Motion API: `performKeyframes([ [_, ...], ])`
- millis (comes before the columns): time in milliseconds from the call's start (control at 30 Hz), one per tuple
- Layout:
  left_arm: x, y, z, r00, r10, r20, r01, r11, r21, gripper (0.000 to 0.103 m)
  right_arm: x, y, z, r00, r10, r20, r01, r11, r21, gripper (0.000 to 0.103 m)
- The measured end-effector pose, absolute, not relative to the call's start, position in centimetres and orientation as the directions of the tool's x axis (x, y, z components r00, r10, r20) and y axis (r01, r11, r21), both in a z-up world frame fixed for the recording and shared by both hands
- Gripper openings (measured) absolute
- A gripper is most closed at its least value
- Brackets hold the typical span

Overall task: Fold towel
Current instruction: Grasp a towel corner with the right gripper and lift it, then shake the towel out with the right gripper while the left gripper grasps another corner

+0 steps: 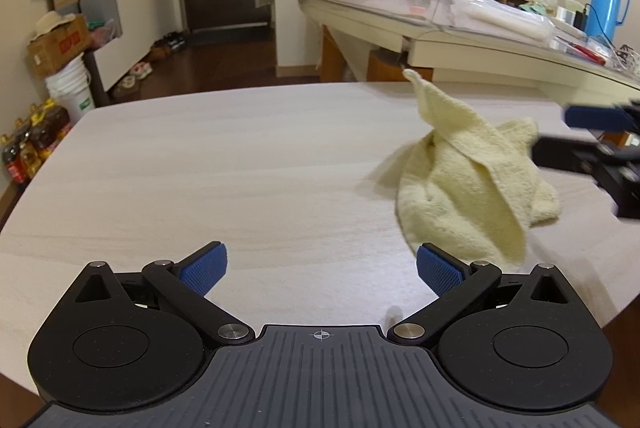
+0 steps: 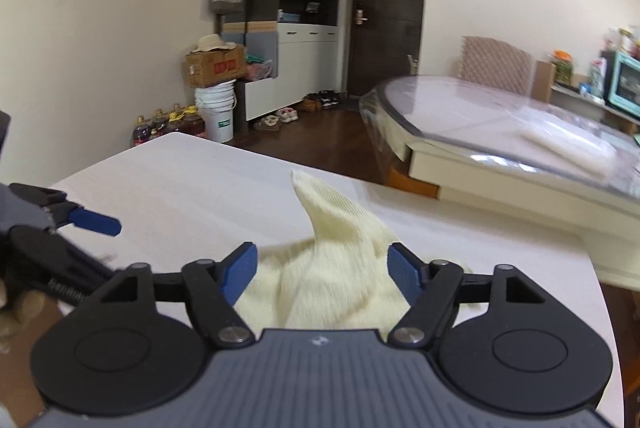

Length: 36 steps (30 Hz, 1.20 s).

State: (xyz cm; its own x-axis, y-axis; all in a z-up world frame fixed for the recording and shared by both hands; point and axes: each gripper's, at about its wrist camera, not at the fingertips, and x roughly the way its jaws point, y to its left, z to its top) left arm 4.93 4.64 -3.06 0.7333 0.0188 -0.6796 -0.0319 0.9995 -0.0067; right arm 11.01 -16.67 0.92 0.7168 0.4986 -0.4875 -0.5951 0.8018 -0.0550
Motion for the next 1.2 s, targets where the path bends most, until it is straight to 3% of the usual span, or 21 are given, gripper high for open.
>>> performKeyframes([
  [367, 7.0, 6.8, -3.1, 0.738, 0.015, -0.675, -0.044, 0.999, -0.026, 0.103, 15.9, -10.3, -0.4, 0.715, 0.452, -0.532, -0.637, 0.735, -0.232, 0.052],
  [533, 7.4, 6.8, -3.5, 0.732, 0.0, -0.682, -0.027, 0.999, -0.03, 0.103, 15.6, -10.0, -1.3, 0.719, 0.426, -0.549, -0.629, 0.734, -0.255, 0.024],
  [567, 7.4, 6.7, -3.6, 0.731, -0.007, -0.683, -0.019, 0.999, -0.03, 0.103, 15.4, -10.3, -1.3, 0.723, 0.429, -0.542, -0.627, 0.737, -0.254, 0.011],
  [600, 7.4, 6.6, -3.7, 0.73, -0.013, -0.684, -0.011, 0.999, -0.031, 0.103, 15.2, -10.7, -1.1, 0.728, 0.438, -0.528, -0.624, 0.741, -0.246, 0.006],
  [967, 7.6, 4.4, -2.7, 0.723, -0.181, -0.667, 0.179, 0.981, -0.071, 0.103, 10.1, -21.1, 4.3, 0.819, 0.419, -0.392, -0.501, 0.855, -0.134, 0.006],
  [1200, 10.3, 2.1, -1.5, 0.7, -0.261, -0.664, 0.302, 0.952, -0.056, 0.103, 5.0, -27.2, 3.4, 0.817, 0.381, -0.433, -0.425, 0.905, -0.004, 0.006],
])
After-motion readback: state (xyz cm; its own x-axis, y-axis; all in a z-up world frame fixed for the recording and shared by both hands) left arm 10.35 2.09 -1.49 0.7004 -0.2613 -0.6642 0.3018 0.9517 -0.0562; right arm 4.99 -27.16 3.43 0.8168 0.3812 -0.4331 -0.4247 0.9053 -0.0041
